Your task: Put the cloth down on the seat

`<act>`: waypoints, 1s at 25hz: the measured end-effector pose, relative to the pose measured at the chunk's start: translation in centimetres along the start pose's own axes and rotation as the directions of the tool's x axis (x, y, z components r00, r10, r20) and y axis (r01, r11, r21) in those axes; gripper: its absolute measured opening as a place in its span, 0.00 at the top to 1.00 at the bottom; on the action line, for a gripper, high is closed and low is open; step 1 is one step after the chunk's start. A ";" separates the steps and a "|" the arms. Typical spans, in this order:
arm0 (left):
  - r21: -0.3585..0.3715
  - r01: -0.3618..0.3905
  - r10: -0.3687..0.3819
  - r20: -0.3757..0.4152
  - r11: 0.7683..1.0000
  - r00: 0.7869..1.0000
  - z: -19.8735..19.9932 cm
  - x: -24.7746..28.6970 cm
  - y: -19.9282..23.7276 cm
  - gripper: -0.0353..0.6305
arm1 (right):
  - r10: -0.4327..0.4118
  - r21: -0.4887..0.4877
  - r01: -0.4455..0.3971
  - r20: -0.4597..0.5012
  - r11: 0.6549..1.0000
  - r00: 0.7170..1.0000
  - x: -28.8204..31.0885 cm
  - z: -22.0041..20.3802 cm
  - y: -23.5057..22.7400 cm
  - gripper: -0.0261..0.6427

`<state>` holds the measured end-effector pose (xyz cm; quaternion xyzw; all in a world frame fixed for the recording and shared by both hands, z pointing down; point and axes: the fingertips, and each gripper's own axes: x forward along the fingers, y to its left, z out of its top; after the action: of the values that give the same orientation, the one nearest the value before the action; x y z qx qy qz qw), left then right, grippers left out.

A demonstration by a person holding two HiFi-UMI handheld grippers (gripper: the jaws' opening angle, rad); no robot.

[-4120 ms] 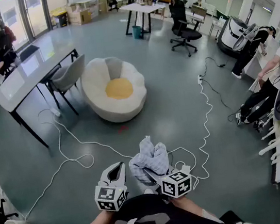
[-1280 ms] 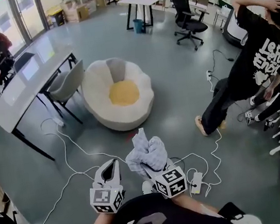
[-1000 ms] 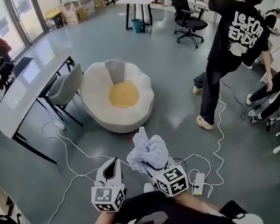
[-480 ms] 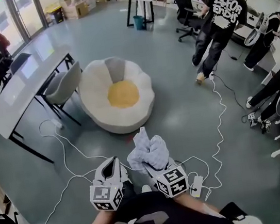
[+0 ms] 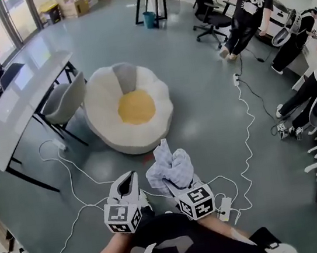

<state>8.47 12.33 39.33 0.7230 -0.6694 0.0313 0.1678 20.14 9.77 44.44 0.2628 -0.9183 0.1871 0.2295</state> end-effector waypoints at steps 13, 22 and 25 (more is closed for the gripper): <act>-0.010 0.030 -0.030 0.003 1.000 1.000 2.4 4.9 7.1 0.95 | -0.060 0.003 0.060 -0.015 0.998 0.998 6.9 4.6 -0.8 0.68; 0.005 0.043 -0.043 0.031 0.999 0.999 4.0 6.1 12.2 0.95 | -0.086 -0.011 0.086 -0.024 0.996 0.996 11.4 6.5 0.5 0.68; 0.007 0.034 -0.034 0.032 0.999 0.999 4.2 5.8 13.9 0.95 | -0.087 -0.017 0.087 -0.020 0.996 0.996 12.7 7.2 1.1 0.68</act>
<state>-5.28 4.88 39.74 0.7351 -0.6597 0.0188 0.1551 7.63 2.25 44.84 0.2989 -0.9050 0.1723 0.2489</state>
